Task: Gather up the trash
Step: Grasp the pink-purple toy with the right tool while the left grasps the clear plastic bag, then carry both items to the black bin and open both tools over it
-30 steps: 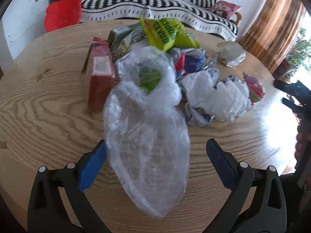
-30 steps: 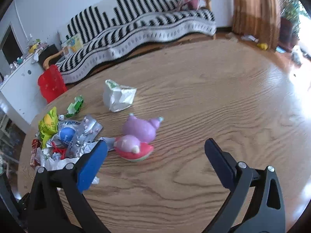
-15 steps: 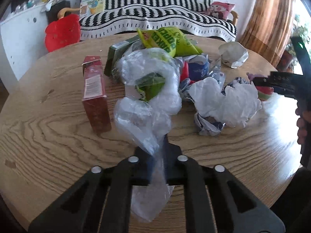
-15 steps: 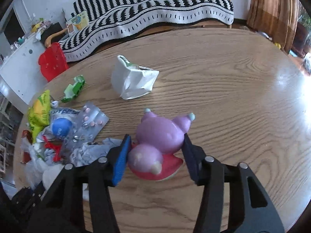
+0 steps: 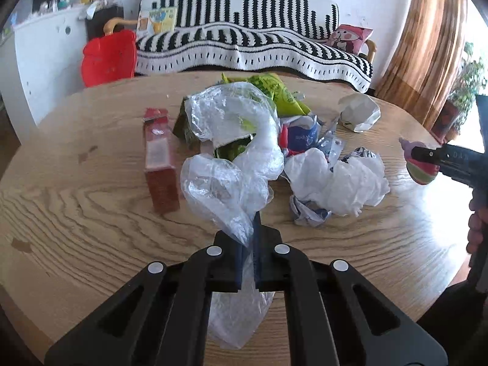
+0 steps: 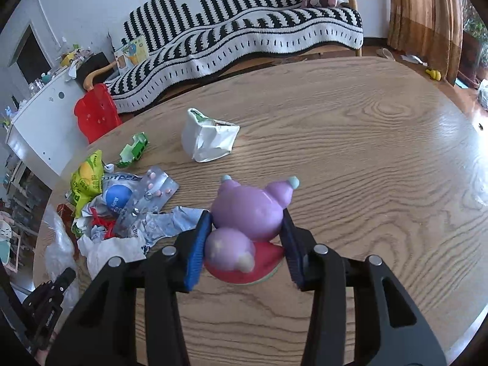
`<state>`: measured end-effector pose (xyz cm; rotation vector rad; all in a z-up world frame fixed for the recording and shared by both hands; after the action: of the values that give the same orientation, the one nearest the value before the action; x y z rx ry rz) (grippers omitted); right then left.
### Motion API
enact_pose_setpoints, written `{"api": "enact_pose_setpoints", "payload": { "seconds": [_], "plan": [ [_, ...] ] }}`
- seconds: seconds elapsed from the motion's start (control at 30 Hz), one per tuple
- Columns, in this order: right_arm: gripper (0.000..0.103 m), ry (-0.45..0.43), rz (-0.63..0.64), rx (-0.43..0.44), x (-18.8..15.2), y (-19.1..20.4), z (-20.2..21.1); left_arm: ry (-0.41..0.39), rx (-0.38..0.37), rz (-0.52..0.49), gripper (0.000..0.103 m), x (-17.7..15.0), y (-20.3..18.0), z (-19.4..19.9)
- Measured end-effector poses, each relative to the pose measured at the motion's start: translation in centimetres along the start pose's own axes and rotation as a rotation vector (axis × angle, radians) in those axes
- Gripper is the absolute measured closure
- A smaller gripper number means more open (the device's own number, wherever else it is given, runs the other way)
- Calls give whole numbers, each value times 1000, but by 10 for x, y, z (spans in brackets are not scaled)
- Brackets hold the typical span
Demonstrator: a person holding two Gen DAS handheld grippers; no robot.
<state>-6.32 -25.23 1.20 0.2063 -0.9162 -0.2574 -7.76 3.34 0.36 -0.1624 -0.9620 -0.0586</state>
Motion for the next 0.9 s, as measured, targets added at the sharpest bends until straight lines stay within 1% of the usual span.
{"api": "enact_pose_setpoints", "payload": {
  "seconds": [0.1, 0.2, 0.23, 0.33, 0.4, 0.47, 0.53, 0.63, 0.67, 0.7, 0.77, 0.8, 0.83, 0.87, 0.9],
  "plan": [
    [58, -9, -1, 11, -2, 0, 8, -4, -26, 42, 99, 2, -4, 3],
    [58, -14, -8, 28, -6, 4, 17, -16, -51, 57, 99, 5, -11, 8],
    [58, -26, -9, 34, -6, 4, 23, -18, -60, 62, 99, 7, -14, 10],
    [58, -120, -24, 55, 6, -1, 59, -36, -117, 65, 99, 15, -31, 26],
    [58, -173, -44, 76, 10, -11, 86, -70, -168, -2, 99, 24, -55, 47],
    [58, -214, -56, 96, 10, -26, 115, -75, -220, -42, 99, 28, -77, 63],
    [58, -260, -70, 94, 5, -51, 151, -71, -274, -70, 99, 30, -100, 74],
    [58, -325, -126, 50, -9, -105, 204, -39, -386, -157, 99, 28, -161, 87],
    [58, -341, -149, 22, -17, -127, 220, -7, -453, -215, 99, 20, -200, 92],
    [58, -346, -167, 1, -24, -142, 230, 22, -498, -250, 99, 13, -229, 93],
    [58, -348, -231, -52, -45, -186, 253, 121, -593, -305, 99, -8, -287, 90],
    [58, -340, -254, -68, -55, -201, 257, 161, -621, -322, 99, -21, -305, 89],
    [58, -326, -281, -89, -68, -219, 262, 246, -673, -364, 99, -45, -344, 84],
    [58, -302, -308, -114, -85, -236, 263, 299, -700, -382, 99, -60, -361, 81],
    [58, -280, -331, -133, -99, -248, 261, 378, -723, -429, 99, -87, -389, 74]
  ]
}}
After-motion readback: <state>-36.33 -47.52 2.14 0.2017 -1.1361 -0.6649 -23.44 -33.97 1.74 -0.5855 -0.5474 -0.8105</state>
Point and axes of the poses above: each gripper's, at about its wrist camera, not at the fingertips, and z roughly against the way its jaws point, y to its left, x to its top, the point moved 4 cm from there along -z, roughly the way its jaws point, and after that the axes turned 13 degrees about -y, right-handed, at the moved point
